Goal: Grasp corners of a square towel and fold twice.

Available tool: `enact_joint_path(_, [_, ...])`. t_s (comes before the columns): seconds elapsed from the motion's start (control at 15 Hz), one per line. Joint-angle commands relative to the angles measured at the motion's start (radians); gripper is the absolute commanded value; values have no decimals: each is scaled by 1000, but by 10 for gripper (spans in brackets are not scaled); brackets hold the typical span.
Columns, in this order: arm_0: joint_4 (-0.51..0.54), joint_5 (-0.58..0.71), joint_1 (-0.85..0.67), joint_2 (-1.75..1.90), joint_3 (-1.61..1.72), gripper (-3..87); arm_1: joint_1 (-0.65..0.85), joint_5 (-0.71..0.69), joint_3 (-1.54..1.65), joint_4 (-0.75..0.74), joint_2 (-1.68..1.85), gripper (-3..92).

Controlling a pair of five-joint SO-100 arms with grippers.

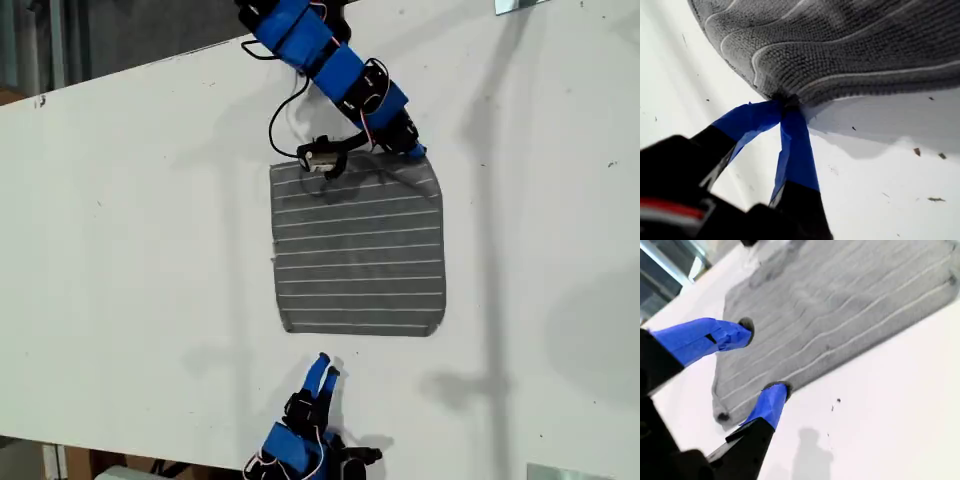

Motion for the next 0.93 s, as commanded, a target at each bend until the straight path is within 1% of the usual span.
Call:
enact_joint_path(0.0, [-89,43,18,-517,-342,214,23,-20,-8,26,35,-1])
enact_joint_path(0.07, [-74,58,41,-813,-529,217,26,-21,-8,25,35,-1])
enact_joint_path(0.13, [-71,41,67,-1003,-632,218,25,-21,-6,20,35,-1])
enact_joint_path(0.2, [-95,-12,106,-1109,-650,216,20,-20,-6,14,35,-1])
enact_joint_path(0.4, [-187,-204,311,-1431,-759,216,11,-12,12,-17,26,-1])
enact_joint_path(0.53, [-213,-304,417,-1532,-828,218,9,-14,21,-32,17,-1])
enact_joint_path(0.67, [-221,-322,462,-1663,-946,217,6,-15,34,-60,-8,-1])
enact_joint_path(0.8, [-218,-278,474,-1876,-1164,217,5,-18,40,-63,-14,-1])
enact_joint_path(0.87, [-184,-241,463,-1987,-1289,217,5,-21,40,-61,-18,-1])
